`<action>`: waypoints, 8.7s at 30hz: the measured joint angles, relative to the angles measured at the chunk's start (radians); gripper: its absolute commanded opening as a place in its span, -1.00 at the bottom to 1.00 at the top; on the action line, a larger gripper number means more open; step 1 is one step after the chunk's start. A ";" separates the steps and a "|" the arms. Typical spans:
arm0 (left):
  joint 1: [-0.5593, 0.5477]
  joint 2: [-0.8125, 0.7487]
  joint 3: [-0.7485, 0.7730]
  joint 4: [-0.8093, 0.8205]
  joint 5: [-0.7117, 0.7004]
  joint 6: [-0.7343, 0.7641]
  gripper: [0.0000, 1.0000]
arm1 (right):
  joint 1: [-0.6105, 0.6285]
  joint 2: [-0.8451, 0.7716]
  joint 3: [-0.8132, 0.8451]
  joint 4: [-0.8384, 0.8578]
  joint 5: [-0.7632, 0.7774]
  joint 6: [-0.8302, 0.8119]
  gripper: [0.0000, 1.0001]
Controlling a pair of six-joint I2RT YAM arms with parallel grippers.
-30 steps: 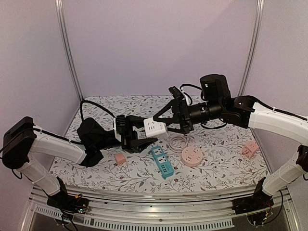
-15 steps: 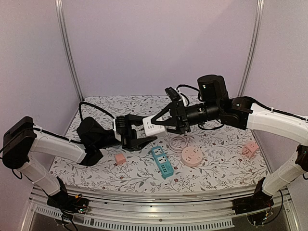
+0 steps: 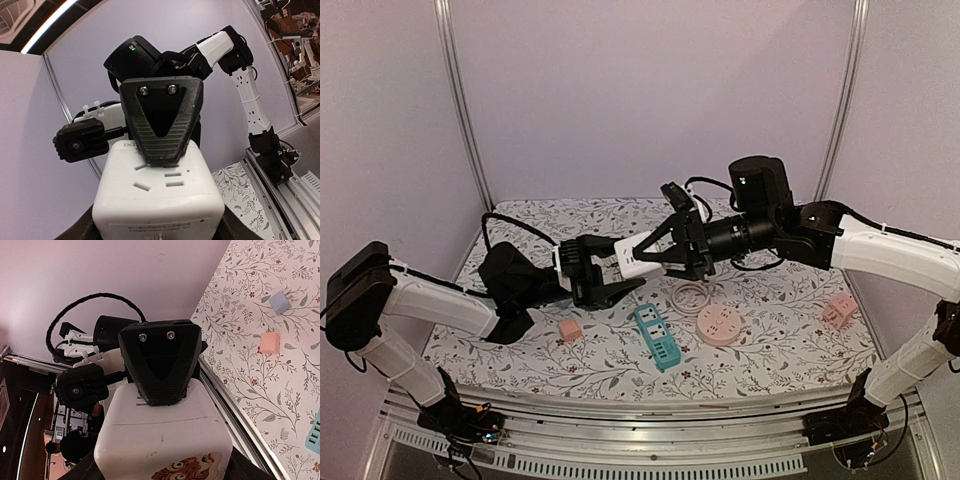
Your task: Insert the plug
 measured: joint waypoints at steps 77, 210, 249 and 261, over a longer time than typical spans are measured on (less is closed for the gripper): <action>0.053 0.012 0.002 -0.655 -0.461 -0.406 0.99 | -0.069 0.038 0.216 -0.899 0.764 -0.666 -1.00; 0.055 0.164 0.013 -0.554 -0.357 -0.461 0.97 | -0.246 0.461 0.237 -0.930 0.702 -1.083 -1.00; 0.055 0.146 0.012 -0.554 -0.357 -0.461 0.97 | -0.254 0.447 0.206 -0.896 0.728 -1.017 -1.00; 0.055 0.146 0.012 -0.554 -0.357 -0.461 0.97 | -0.264 0.458 0.198 -0.884 0.712 -1.033 -1.00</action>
